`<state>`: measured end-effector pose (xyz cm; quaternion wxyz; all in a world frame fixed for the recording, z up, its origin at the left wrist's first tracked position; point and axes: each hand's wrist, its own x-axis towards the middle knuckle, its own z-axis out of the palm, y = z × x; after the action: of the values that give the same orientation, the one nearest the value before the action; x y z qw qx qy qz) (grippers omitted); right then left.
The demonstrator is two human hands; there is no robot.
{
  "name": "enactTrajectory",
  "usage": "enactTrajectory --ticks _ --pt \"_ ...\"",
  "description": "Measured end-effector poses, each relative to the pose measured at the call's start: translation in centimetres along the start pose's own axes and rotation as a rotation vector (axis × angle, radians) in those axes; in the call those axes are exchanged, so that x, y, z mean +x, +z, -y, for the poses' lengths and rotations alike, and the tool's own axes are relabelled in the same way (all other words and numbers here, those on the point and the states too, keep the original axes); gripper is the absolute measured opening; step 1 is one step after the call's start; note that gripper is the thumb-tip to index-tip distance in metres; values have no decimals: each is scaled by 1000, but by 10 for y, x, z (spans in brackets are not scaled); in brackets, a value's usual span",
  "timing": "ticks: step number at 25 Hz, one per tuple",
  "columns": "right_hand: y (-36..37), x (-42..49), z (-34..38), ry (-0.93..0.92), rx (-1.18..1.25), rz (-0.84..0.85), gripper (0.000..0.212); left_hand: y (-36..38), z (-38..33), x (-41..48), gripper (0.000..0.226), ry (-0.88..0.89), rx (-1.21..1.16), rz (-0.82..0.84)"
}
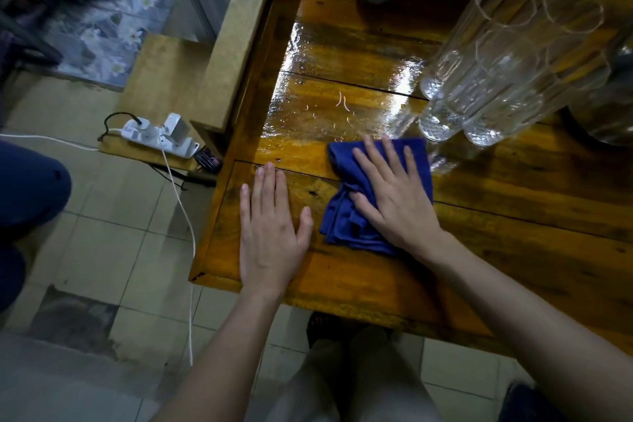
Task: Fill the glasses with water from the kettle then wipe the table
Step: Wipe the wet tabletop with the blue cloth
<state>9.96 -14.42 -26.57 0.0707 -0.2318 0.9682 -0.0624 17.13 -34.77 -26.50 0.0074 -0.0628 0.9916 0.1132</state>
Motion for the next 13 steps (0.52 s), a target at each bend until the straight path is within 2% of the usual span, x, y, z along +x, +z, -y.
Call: enactTrajectory --ticks 2,4,9,13 --pt "-2 35 10 -233 -15 45 70 0 0 0 67 3 -1 2" --pt "-1 67 21 -324 -24 52 73 1 1 0 66 3 9 8" --pt "3 111 32 -227 -10 -4 79 1 1 0 67 2 18 14" --pt "1 138 34 -61 23 -52 77 0 1 0 67 -10 5 9"
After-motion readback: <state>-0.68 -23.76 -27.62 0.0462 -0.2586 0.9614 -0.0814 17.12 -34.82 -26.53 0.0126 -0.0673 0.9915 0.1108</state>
